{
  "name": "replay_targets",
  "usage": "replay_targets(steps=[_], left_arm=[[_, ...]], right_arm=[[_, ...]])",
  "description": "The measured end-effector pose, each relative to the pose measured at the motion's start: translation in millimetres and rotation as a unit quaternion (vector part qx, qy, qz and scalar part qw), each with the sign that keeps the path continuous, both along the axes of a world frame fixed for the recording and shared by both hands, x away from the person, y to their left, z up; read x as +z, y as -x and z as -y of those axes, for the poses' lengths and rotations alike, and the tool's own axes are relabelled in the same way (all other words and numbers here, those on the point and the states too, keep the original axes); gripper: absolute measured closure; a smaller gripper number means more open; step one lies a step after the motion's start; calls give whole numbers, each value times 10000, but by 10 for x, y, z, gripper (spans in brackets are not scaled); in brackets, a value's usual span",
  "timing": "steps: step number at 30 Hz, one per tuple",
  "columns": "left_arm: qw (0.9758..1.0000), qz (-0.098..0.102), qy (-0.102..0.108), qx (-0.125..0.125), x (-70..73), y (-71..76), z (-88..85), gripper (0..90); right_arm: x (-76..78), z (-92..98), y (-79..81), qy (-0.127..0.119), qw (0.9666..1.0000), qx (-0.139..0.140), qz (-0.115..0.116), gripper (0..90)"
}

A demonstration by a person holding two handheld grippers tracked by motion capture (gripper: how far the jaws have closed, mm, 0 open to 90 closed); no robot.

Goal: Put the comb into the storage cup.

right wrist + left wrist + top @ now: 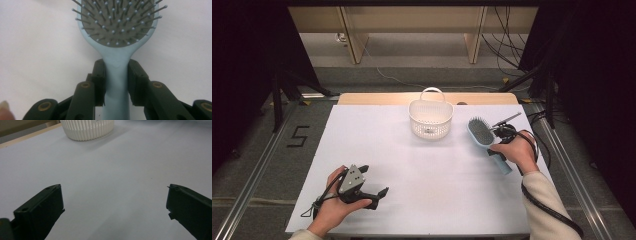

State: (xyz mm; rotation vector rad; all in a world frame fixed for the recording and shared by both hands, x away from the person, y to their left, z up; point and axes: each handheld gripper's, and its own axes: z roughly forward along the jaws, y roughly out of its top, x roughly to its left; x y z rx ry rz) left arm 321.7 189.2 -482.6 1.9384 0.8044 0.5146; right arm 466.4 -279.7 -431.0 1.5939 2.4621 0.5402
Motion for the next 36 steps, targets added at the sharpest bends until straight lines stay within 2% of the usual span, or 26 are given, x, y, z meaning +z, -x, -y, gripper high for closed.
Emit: replay_targets(steps=[9, 17, 19, 32, 36], left_arm=[[10000, 0, -4, 6, 0, -1, -2, 5], [10000, 17, -3, 7, 6, 0, -8, 5], [10000, 19, -2, 0, 11, 4, -8, 5], [10000, 22, -1, -1, 10, 2, -7, 5], [10000, 17, 2, -7, 11, 4, -7, 5]], right_arm=[[-13, 38, 130, -291, 9985, -110, 458, 708], [-41, 57, 180, -352, 9971, -197, 652, 707], [-37, 70, 191, -372, 9970, -206, 641, 707], [-15, 106, 209, -544, 9925, -365, 1034, 707], [-10, 106, 209, -588, 9915, -409, 1091, 707]])
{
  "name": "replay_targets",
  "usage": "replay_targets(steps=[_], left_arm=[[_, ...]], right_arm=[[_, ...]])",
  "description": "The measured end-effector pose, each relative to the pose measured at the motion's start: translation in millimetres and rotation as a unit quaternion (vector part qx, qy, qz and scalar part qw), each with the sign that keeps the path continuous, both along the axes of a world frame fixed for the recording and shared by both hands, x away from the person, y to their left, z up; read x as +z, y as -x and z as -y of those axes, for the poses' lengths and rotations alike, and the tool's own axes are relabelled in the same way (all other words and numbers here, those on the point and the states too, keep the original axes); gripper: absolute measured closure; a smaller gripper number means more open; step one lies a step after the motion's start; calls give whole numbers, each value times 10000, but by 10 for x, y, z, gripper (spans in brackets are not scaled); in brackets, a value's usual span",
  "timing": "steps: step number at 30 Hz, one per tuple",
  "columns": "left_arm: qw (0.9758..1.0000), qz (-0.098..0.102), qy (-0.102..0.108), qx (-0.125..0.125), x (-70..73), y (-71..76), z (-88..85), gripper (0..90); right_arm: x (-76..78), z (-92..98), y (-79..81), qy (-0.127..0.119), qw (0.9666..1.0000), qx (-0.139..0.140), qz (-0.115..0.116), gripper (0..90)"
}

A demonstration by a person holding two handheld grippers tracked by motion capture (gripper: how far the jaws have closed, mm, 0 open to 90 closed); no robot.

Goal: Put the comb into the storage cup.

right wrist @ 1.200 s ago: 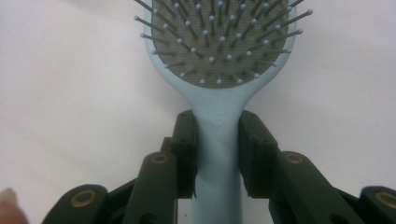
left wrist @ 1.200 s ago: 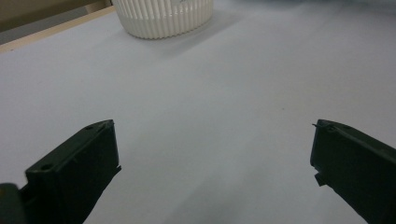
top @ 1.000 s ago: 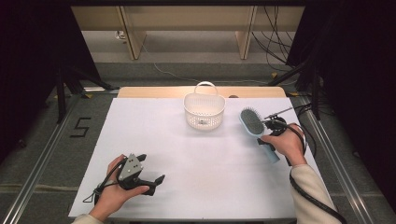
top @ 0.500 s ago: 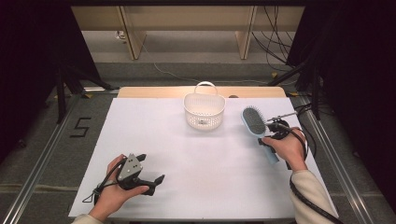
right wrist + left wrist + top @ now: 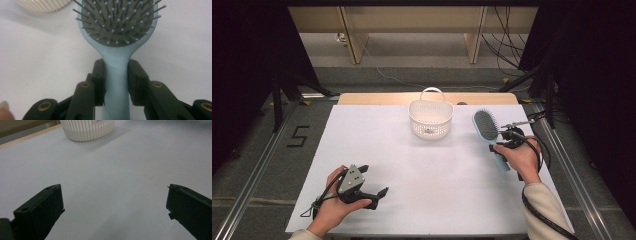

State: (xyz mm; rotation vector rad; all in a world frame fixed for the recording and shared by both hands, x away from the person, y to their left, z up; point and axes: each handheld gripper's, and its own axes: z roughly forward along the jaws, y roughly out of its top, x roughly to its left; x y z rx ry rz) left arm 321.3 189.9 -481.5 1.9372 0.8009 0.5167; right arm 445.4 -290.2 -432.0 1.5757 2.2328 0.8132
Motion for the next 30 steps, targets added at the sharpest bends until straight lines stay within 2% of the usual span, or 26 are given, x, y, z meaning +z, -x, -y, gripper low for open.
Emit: replay_targets(steps=[30], left_arm=[[10000, -1, -3, -5, 0, -1, 1, 5]], right_arm=[[84, 13, 12, -199, 9980, -192, 562, 707]])
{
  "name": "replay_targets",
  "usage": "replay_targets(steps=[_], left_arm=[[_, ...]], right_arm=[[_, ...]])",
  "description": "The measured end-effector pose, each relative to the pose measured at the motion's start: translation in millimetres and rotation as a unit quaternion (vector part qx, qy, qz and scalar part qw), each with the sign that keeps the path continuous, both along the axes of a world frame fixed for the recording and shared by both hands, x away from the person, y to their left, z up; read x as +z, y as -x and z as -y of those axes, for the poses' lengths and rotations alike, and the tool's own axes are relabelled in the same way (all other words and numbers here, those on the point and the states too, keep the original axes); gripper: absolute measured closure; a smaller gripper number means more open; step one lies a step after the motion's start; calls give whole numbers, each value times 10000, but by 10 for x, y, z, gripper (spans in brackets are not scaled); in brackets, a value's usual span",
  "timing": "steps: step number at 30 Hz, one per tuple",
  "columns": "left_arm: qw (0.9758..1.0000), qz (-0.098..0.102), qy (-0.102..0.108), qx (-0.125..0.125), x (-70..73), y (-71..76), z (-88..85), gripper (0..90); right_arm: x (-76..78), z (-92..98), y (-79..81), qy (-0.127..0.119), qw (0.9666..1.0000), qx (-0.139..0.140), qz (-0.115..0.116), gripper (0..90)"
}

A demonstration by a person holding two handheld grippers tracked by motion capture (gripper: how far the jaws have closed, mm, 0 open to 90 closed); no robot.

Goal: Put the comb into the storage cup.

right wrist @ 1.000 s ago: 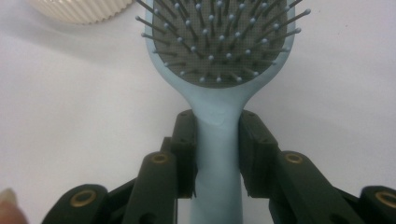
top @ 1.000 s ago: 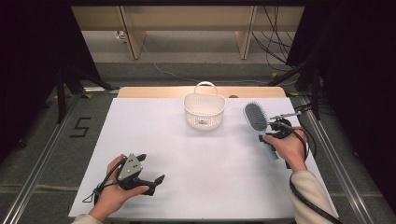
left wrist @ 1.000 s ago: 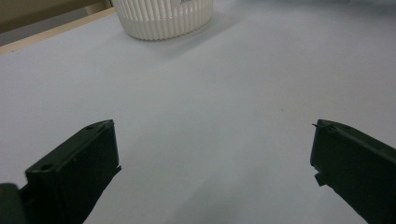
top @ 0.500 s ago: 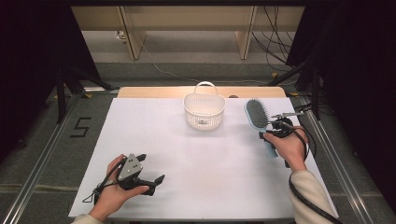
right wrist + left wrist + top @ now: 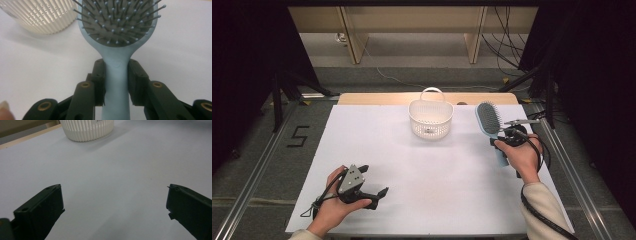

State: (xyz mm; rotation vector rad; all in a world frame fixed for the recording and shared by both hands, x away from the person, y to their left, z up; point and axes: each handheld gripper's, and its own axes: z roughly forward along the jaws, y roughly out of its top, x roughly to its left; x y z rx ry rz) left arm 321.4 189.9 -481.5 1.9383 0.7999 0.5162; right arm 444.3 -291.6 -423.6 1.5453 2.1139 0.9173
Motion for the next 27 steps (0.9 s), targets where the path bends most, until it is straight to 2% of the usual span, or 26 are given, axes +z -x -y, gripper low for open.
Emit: replay_targets(steps=[13, 27], left_arm=[[10000, 1, 1, -3, 1, 0, 1, 5], [10000, 3, -3, 1, 1, 0, 0, 5]], right_arm=[[33, -5, 8, -46, 9999, -45, 109, 707], [82, -23, 18, -102, 9994, -117, 325, 707]])
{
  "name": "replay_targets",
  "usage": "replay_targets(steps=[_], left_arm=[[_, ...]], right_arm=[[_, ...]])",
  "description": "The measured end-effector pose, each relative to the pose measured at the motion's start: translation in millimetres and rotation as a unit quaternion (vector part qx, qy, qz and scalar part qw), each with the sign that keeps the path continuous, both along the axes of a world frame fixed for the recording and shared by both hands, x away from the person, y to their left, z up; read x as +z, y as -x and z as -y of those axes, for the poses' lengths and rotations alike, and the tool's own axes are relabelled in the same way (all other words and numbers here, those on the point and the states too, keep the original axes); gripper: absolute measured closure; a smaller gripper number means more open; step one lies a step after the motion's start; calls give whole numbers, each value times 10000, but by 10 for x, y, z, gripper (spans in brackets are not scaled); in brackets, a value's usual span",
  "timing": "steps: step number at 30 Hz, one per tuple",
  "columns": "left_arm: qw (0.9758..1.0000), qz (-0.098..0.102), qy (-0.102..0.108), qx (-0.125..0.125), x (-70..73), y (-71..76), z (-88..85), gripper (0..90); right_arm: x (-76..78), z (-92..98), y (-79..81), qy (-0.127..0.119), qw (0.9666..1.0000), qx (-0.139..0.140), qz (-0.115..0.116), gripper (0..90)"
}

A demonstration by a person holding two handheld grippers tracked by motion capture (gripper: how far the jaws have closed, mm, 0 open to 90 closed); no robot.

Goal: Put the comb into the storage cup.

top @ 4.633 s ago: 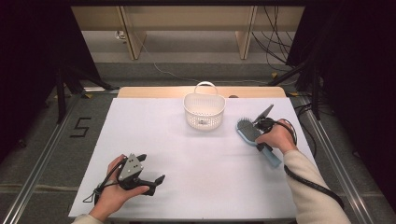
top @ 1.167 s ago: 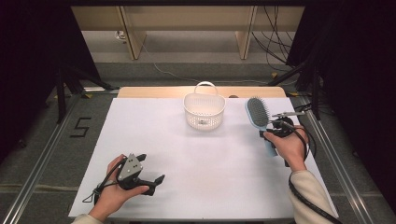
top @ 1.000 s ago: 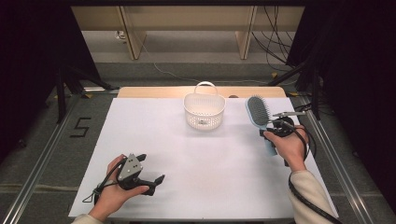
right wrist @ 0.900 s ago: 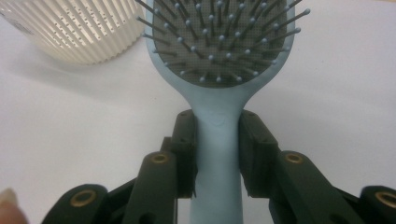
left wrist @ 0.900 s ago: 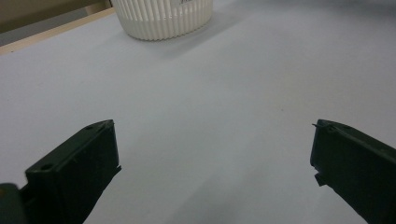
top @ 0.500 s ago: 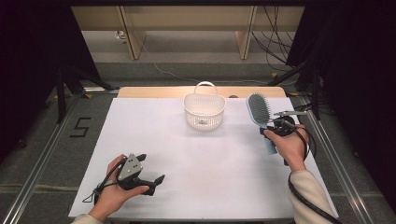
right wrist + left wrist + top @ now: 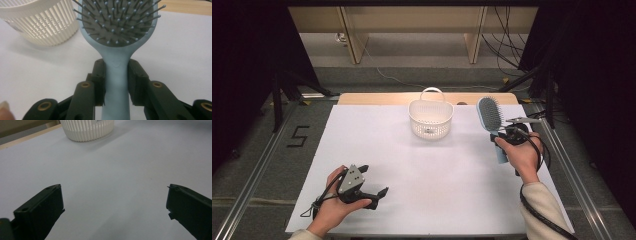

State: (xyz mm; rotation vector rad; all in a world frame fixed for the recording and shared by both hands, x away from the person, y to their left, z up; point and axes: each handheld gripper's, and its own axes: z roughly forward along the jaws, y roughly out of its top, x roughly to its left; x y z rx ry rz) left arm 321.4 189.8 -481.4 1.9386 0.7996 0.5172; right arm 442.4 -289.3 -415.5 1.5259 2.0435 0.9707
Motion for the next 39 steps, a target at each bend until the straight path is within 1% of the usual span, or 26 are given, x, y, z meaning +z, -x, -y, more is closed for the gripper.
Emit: replay_targets(steps=[12, 14, 29, 34, 39], left_arm=[[10000, -1, 5, 2, -2, -1, 0, 5], [10000, -2, 9, 3, -2, -2, 1, 5], [10000, -1, 13, 10, -3, -3, -1, 5], [10000, 0, 6, 9, -3, -3, -1, 5], [10000, -3, 6, 2, -4, -3, 1, 6]], right_arm=[[44, -26, 0, -52, 9998, -16, 195, 707], [49, -33, -5, -57, 9999, 7, 163, 707], [77, -114, -25, -42, 9995, 56, 300, 707], [86, -133, -28, -55, 9995, 60, 297, 707], [87, -147, -34, -45, 9994, 60, 344, 707]])
